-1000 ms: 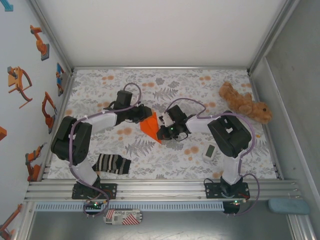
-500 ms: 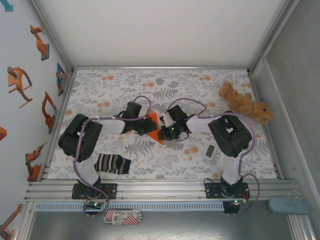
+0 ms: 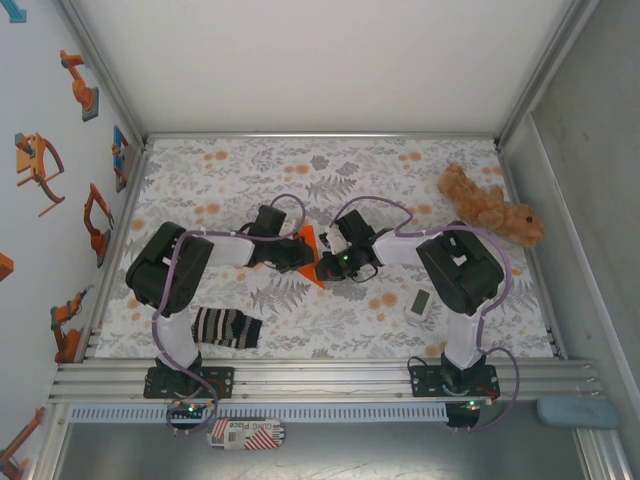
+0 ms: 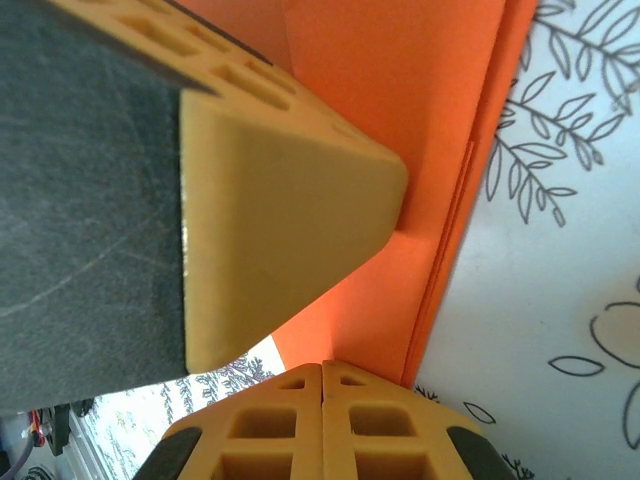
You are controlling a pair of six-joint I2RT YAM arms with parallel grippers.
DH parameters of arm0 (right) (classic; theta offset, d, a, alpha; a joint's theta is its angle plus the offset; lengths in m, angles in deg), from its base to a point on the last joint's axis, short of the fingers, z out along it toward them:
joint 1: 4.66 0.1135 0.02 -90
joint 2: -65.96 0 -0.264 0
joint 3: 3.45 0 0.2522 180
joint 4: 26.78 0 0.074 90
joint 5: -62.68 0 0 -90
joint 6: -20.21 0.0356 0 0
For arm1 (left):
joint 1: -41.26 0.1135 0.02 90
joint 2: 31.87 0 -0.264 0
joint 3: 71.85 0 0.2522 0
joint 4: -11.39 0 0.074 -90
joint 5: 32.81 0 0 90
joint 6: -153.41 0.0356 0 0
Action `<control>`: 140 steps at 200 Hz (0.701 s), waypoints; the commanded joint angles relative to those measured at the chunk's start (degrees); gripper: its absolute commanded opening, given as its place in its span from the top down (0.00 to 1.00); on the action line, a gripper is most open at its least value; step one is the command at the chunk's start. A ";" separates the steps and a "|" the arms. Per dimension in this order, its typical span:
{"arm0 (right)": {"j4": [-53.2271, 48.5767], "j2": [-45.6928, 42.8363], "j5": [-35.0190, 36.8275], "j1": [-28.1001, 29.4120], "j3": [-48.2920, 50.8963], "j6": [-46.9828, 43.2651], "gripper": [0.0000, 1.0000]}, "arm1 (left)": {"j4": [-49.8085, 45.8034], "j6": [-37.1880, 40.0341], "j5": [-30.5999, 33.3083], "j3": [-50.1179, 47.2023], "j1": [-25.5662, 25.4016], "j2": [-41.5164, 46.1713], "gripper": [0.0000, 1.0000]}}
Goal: Fold a paper plane with a square sheet of paper (pick it up from the middle)
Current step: Fourth fold the wing at the center of the table.
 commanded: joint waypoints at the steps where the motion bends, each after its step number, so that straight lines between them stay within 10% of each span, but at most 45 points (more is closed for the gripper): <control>1: -8.61 1.92 4.80 -0.37 3.46 -1.90 1.00 | -2.48 1.96 1.13 2.15 0.07 -1.75 0.90; 140: -12.57 1.91 7.28 -1.24 5.60 -4.22 1.00 | -11.06 9.43 -0.72 11.63 7.42 -6.66 0.88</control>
